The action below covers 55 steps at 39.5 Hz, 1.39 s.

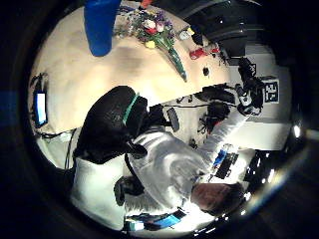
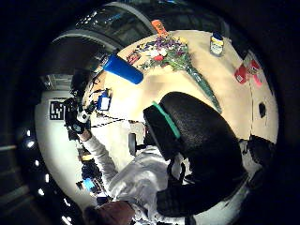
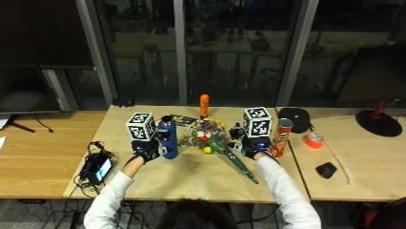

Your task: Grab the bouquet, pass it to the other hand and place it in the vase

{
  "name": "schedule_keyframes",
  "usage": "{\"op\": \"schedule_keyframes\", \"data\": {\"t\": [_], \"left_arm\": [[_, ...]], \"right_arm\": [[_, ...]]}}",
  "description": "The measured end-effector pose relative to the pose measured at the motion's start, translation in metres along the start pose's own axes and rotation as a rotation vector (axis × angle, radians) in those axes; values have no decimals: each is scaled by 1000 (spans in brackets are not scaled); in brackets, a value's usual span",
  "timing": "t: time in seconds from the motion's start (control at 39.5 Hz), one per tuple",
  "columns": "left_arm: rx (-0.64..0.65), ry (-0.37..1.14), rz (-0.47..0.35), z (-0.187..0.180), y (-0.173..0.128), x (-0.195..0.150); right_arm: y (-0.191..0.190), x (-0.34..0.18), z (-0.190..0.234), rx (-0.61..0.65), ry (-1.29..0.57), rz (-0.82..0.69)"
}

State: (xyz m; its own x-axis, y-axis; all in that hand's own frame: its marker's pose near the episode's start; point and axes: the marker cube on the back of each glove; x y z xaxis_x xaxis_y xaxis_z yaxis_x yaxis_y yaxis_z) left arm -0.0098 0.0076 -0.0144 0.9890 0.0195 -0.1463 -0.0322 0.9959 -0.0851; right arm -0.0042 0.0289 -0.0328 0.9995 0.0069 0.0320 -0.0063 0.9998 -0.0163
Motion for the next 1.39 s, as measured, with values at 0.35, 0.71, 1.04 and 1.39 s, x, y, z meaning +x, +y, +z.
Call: {"op": "schedule_keyframes", "data": {"t": [0.35,0.71,1.04,1.39], "left_arm": [[13,4,38,13,-5,11],[-20,56,151,33,8,30],[-68,92,193,44,4,39],[-103,122,183,49,-4,35]], "right_arm": [[-10,-13,-5,-41,64,0],[-79,83,74,-13,-120,246],[-99,81,198,-4,-167,243],[-102,70,263,-83,-99,285]]}}
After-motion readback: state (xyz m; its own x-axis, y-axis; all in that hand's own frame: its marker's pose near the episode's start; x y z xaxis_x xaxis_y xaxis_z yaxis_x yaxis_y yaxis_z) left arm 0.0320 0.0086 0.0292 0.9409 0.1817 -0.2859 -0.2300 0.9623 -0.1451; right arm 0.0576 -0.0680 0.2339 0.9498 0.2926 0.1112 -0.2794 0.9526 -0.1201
